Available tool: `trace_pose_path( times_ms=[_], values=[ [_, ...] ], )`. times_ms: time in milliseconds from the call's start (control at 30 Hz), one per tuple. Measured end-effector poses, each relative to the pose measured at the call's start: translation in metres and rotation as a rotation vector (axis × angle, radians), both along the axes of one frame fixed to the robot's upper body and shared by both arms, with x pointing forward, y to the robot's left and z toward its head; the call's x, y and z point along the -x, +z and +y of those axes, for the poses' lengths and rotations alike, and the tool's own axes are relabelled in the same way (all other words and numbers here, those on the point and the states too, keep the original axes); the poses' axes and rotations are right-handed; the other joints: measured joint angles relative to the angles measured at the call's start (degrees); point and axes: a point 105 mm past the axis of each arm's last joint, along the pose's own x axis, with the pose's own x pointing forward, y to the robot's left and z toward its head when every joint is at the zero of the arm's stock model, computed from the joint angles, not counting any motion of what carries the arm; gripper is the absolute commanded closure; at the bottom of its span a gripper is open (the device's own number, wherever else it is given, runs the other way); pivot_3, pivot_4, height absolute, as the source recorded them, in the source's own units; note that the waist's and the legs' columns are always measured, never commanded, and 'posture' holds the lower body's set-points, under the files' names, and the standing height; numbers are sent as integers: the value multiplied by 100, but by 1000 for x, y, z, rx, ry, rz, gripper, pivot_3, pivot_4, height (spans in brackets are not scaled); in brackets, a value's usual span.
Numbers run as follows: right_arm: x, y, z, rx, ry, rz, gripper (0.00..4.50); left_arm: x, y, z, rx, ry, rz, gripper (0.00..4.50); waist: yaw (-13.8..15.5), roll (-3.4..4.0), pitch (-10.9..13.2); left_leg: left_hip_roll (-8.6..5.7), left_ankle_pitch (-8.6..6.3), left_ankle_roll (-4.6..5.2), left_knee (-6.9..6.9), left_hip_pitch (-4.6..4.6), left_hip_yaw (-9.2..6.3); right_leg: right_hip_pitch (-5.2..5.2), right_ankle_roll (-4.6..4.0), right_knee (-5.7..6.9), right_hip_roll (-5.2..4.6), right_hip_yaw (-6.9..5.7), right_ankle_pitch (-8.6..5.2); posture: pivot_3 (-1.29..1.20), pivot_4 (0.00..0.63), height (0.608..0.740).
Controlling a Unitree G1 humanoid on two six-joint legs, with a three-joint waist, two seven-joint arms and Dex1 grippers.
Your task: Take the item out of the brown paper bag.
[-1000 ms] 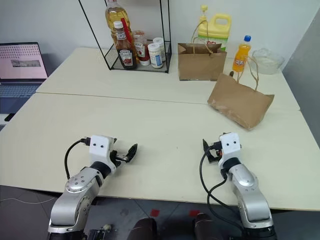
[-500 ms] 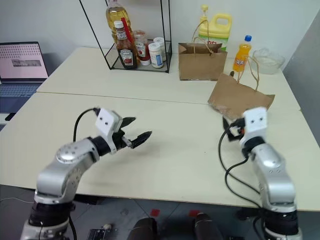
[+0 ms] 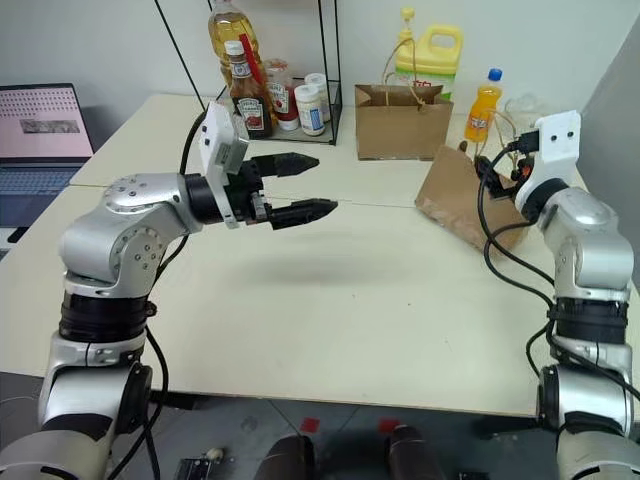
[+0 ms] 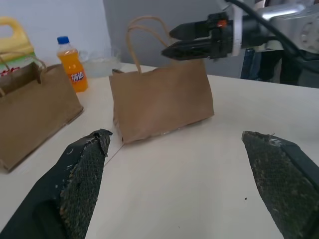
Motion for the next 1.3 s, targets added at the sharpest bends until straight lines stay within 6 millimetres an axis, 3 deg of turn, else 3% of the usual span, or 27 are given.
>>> trace_pose_path(
  times_ms=[300,500,700,833,1167,1300],
  values=[
    [-41,1,15,-97,61,98,35,-2,0,-3,11,4,-11,0,-95,2,2,0,11,-19,-4,-2,0,-6,-1,8,-1,-1,0,0,150,740],
    [-53,-5,30,-166,91,166,35,3,10,1,52,39,-21,0,-137,4,3,0,12,-21,-3,-2,-1,-6,-1,15,-3,-4,0,0,150,740],
    [-56,-5,29,-187,73,171,35,4,-3,10,45,88,17,0,-146,7,5,0,12,-21,-1,-2,-2,-6,-1,18,-4,-5,0,0,150,740],
    [-57,-2,29,-186,69,151,914,6,0,10,45,90,-1,0,-146,7,5,0,13,-21,-2,-2,-2,-6,-1,19,-4,-5,0,0,150,740],
    [-57,3,30,-214,87,131,4490,6,1,10,48,96,-4,0,-148,8,6,-1,13,-22,-2,-1,-2,-6,-1,20,-4,-6,0,0,150,740],
    [-57,4,32,-221,112,129,4490,7,4,9,76,87,12,0,-151,8,6,-1,13,-22,-2,-1,-3,-6,-1,20,-4,-6,0,0,150,740]
  ],
)
